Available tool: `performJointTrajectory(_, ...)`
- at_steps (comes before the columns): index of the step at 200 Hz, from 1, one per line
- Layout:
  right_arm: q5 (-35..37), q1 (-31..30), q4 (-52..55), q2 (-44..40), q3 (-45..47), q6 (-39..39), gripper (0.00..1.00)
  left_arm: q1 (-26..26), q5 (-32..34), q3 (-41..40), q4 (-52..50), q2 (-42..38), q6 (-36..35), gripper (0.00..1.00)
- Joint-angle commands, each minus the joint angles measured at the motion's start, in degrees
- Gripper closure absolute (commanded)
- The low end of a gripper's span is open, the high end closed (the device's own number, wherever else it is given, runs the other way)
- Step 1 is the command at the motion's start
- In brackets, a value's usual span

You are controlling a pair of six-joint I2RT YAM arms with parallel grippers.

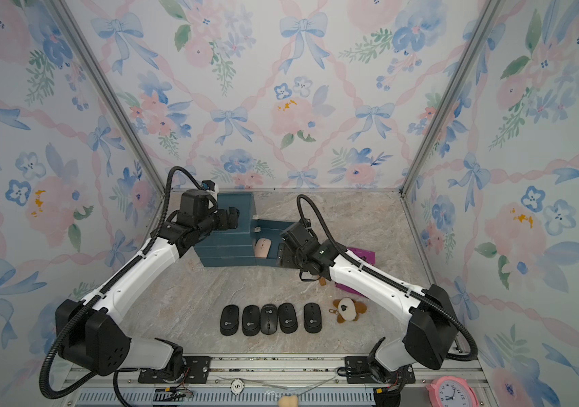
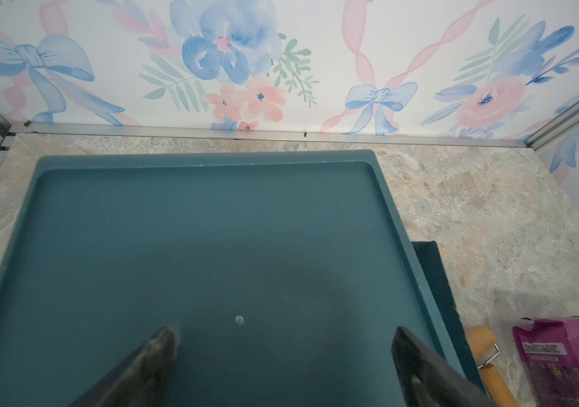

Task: Take the mice out of the drawer
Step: Adjust the mouse in the drawer.

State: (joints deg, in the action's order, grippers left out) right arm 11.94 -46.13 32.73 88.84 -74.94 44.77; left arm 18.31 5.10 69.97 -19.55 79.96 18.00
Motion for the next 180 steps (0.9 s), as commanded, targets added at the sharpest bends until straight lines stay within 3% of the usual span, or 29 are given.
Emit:
performJointTrajectory(1,-2.7,1.3,-4.0,8.4,-6.7,-2.4,0.07,-0.9,-0.6,-1.6,-2.5,-2.0,-0.7,0.02)
performJointTrajectory(59,-5.6,3.5,-4.0,25.4,-22.4,1.6,0.06,-1.6,-1.1,-2.4,-2.5,-3.4,-0.3,0.02)
performJointTrajectory(109,-6.8,5.7,-6.8,28.3,-19.7,6.8,0.10,-2.3,-1.2,-2.2,-2.5,-3.1,-1.0,0.02)
performJointTrajectory(180,-10.6,6.4,-3.6,34.3,-23.3,3.8,0.11,-2.8,-2.2,0.9,-2.5,0.4,-2.2,0.02)
